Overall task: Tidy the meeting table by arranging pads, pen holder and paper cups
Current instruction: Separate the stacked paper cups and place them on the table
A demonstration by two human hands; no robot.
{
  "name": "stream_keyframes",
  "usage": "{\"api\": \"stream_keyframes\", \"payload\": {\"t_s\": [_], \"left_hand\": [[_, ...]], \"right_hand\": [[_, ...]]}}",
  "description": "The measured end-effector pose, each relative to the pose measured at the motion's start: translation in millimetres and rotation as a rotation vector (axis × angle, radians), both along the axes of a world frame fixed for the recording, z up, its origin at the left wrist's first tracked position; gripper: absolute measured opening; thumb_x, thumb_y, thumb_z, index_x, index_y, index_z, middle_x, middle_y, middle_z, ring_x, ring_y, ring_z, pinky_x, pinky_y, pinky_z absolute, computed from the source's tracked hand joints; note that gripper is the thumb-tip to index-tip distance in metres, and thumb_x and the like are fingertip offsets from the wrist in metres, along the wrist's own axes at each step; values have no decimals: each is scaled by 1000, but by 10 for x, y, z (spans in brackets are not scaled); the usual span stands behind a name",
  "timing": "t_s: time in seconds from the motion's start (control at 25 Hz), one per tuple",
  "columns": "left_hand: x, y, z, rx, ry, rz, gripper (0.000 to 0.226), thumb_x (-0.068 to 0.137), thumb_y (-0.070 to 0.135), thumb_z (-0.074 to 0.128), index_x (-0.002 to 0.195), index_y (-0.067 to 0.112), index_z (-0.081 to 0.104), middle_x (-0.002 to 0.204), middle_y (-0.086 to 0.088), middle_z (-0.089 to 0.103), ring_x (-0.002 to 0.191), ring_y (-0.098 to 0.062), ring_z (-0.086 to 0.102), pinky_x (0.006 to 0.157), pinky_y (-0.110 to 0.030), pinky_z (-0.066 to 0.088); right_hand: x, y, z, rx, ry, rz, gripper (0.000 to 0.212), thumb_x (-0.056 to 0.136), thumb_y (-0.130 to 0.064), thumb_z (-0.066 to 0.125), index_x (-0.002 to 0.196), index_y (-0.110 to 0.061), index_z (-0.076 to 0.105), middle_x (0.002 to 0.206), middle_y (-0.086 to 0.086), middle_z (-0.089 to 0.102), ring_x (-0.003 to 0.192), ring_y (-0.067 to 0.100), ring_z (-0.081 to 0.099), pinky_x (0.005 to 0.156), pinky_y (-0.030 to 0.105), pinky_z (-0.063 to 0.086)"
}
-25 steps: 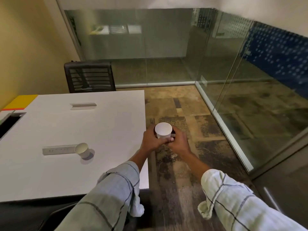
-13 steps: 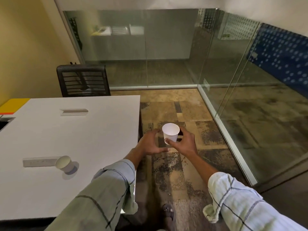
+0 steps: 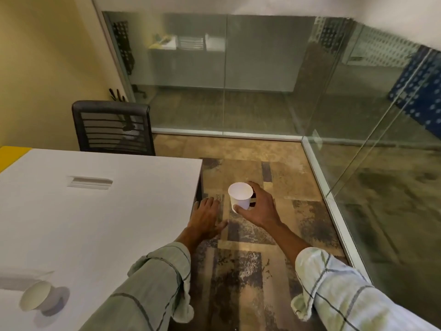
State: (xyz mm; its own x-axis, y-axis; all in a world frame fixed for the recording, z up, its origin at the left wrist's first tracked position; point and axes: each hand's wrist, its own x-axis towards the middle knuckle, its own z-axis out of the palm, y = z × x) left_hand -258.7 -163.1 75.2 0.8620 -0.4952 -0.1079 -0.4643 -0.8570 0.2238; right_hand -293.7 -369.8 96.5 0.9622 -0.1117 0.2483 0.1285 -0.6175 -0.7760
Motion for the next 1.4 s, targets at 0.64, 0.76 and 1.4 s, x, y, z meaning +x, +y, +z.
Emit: {"api": "stream_keyframes", "payload": {"t_s": [0.64, 0.76, 1.4], "left_hand": [[2750, -608, 69, 73, -93, 473, 70, 92, 64, 36, 142, 15, 37, 150, -9, 41, 133, -29, 40, 112, -45, 31], [3229, -650, 265, 52, -184, 511, 70, 91, 65, 37, 137, 13, 42, 143, -9, 45, 124, -29, 45, 107, -43, 37], [6059, 570, 687, 7, -450, 1264, 73, 97, 59, 30, 146, 6, 32, 155, -18, 32, 143, -33, 29, 116, -54, 25]], "right_hand": [[3744, -806, 120, -21, -103, 480, 75, 63, -41, 86, 129, -21, 55, 117, -3, 67, 97, 7, 60, 70, 28, 60], [4400, -750, 340, 20, -122, 544, 73, 64, -41, 85, 128, -23, 55, 116, -5, 66, 97, 8, 60, 68, 21, 57], [7973, 800, 831, -17, -292, 979, 73, 64, -39, 84, 128, -18, 55, 116, -2, 66, 100, 15, 62, 79, 37, 58]]}}
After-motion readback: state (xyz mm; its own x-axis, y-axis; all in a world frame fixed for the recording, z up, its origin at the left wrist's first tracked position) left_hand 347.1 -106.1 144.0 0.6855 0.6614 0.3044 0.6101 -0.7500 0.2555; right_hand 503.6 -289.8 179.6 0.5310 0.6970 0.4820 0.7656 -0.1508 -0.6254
